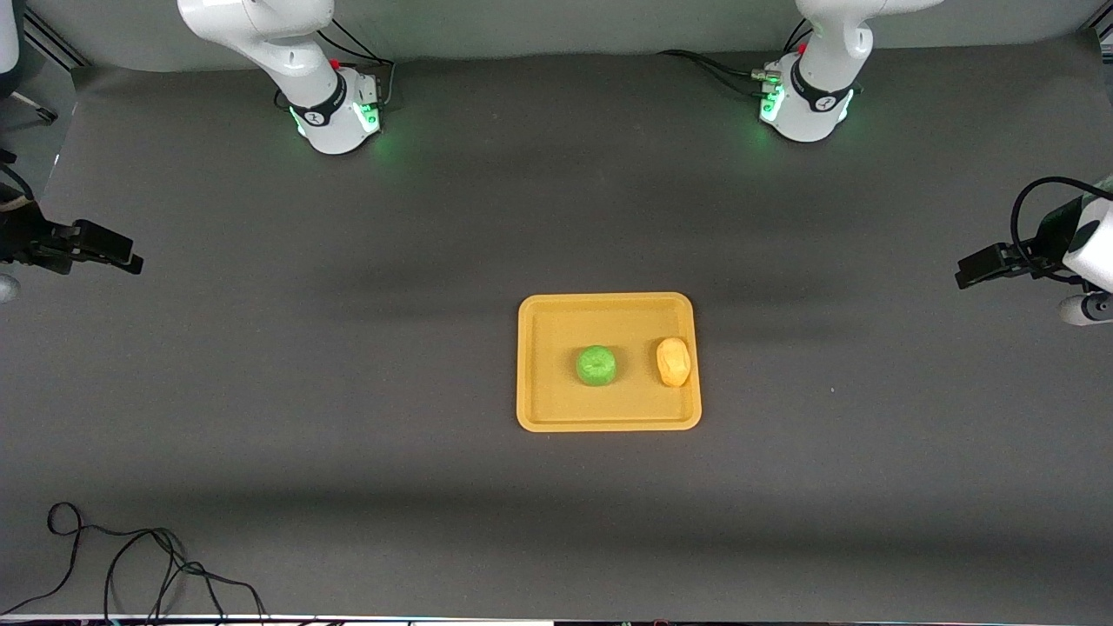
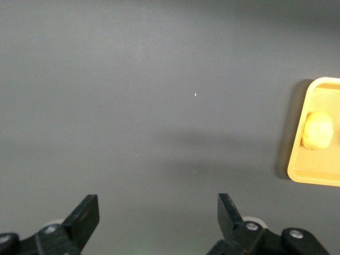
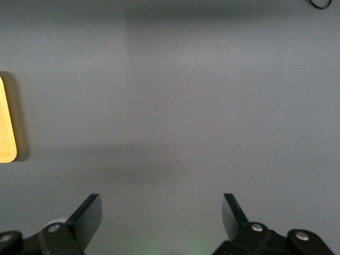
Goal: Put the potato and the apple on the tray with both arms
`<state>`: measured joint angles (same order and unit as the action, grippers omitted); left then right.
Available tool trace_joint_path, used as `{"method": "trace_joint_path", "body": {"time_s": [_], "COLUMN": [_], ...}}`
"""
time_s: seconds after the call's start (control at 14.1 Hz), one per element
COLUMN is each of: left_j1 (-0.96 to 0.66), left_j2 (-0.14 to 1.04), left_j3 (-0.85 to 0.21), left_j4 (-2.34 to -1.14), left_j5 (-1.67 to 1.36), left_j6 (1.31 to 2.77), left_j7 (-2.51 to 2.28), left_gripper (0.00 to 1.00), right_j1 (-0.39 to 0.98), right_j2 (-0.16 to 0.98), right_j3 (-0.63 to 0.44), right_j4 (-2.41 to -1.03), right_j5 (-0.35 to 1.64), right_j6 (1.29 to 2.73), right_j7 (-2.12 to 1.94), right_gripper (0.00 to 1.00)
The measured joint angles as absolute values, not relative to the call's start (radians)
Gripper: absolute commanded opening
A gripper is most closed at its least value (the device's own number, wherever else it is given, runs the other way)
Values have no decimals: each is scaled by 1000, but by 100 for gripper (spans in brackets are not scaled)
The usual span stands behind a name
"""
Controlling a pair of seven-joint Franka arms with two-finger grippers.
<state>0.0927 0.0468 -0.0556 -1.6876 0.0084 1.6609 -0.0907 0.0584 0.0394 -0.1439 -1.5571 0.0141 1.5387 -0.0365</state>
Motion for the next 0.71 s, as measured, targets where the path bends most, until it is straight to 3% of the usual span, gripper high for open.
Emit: {"method": "trace_joint_path", "body": {"time_s": [0.21,0.71], "left_j1": [85,65], "left_j2": [47,47], "left_j3": [-57,-62], "left_j4": [-1688,-1688], "left_j5": [8,7], "left_j6": [1659,1658], "left_j7": [-91,-90], "left_gripper": [99,99], "right_j1": [6,5], "right_j2": [39,40], "right_j3": [-91,-81], "right_j4": [-1557,-1554], "right_j5": [8,-4], "right_j6": [1542,1547], "right_j7": [-43,-43], "right_gripper": [100,100]}}
